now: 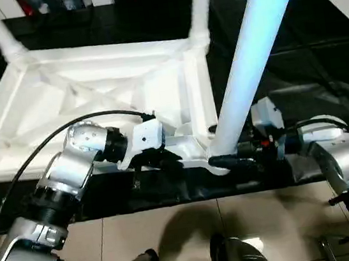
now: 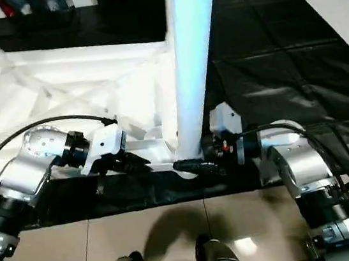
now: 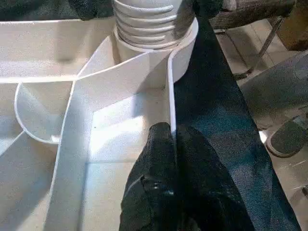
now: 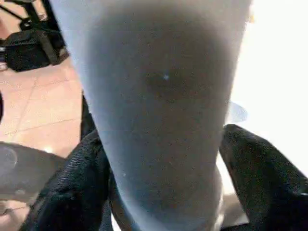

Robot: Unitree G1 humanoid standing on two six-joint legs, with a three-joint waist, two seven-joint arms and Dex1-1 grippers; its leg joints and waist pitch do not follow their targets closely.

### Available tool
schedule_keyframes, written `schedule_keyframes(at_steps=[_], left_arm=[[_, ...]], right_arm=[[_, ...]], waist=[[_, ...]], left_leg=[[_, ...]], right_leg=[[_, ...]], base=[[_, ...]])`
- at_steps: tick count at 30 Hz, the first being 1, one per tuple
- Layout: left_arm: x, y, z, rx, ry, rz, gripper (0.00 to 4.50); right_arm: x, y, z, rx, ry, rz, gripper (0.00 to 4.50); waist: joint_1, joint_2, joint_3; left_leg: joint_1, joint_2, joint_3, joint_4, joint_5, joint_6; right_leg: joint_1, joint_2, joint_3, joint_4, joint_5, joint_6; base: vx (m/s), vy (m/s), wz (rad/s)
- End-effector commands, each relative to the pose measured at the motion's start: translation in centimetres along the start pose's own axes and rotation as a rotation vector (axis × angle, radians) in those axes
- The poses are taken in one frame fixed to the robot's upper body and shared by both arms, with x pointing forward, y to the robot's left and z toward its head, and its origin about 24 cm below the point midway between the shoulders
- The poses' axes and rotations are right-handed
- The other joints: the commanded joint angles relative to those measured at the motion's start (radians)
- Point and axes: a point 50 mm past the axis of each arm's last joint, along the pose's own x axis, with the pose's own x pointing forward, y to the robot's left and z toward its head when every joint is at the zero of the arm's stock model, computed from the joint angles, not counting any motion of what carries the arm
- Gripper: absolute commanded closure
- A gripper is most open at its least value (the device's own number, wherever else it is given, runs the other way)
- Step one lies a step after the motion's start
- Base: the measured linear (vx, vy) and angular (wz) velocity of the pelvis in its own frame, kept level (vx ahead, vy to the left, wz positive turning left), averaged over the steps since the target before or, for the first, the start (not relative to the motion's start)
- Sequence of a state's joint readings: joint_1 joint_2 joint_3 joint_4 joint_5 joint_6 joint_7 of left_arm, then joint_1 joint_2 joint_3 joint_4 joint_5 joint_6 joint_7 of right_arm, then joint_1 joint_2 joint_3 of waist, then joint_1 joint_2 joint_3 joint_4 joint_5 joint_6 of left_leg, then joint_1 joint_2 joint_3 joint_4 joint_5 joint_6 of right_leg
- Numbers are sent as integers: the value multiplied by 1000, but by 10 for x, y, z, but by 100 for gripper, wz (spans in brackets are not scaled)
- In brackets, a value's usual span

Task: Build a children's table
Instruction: Rotate leg to tighten

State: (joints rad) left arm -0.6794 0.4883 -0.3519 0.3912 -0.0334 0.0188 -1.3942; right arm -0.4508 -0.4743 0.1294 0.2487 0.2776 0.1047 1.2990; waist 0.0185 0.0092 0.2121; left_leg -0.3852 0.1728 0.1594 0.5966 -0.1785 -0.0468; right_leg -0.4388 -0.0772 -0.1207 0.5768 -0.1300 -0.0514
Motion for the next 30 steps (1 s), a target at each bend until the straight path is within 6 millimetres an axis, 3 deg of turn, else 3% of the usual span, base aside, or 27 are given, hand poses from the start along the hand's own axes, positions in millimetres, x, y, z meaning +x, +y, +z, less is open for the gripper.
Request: schedule_keyframes(at_steps=[1,6,11,13,16,18,19,21,24,26,30], left_arm=[[9,-5,-1,22,27,-79,450],[8,-3,-3,24,24,-75,450],[8,-2,-3,4,0,-31,450],[9,-1,-1,-14,-17,-2,450],[13,2,5,-54,-64,93,450],[17,5,9,-80,-81,159,450],[23,9,14,-121,-101,248,450],[32,13,22,-171,-140,335,450],[44,16,31,-205,-156,419,450],[55,18,39,-219,-159,479,450],[66,20,52,-243,-172,565,450]], right_arm=[[0,0,1,-11,0,20,125],[1,1,-1,-8,3,33,168],[4,1,-5,34,5,-7,183],[7,1,-7,60,-4,-49,183],[15,-4,-8,119,-54,-185,185],[21,-6,-7,146,-89,-257,185],[29,-8,-6,180,-125,-360,185],[41,-10,-6,221,-152,-473,185],[60,-10,-6,255,-163,-573,185],[75,-11,-5,294,-176,-647,185],[90,-16,-2,394,-192,-787,185]], waist=[[-2,-20,-102],[1,-22,-101],[1,-21,-99],[2,-17,-97],[-3,-18,-91],[-9,-19,-91],[-17,-17,-88],[-25,-18,-92],[-41,-22,-90],[-43,-19,-88],[-46,-19,-88]], left_leg=[[8,51,-12,-62,-99,159],[8,50,-12,-63,-102,155],[8,50,-12,-63,-100,157],[9,50,-13,-64,-113,147],[10,47,-17,-67,-152,102],[11,44,-17,-67,-156,92],[7,51,-19,-69,-149,85],[6,47,-20,-65,-143,75],[0,39,-18,-64,-146,92],[6,37,-13,-63,-148,96],[3,35,-16,-65,-140,89]], right_leg=[[80,-82,70,-61,-328,-186],[80,-82,69,-64,-354,-174],[78,-81,68,-65,-352,-174],[78,-82,68,-67,-373,-172],[78,-85,64,-80,-474,-142],[78,-85,63,-84,-495,-128],[74,-84,63,-80,-481,-134],[77,-86,63,-78,-472,-135],[78,-82,61,-83,-470,-125],[71,-81,62,-87,-487,-114],[73,-79,57,-91,-509,-92]], base=[[0,0,0],[0,0,0],[0,0,0],[0,0,0],[0,0,0],[0,0,0],[0,0,0],[0,0,0],[0,0,0],[0,0,0],[0,0,0]])
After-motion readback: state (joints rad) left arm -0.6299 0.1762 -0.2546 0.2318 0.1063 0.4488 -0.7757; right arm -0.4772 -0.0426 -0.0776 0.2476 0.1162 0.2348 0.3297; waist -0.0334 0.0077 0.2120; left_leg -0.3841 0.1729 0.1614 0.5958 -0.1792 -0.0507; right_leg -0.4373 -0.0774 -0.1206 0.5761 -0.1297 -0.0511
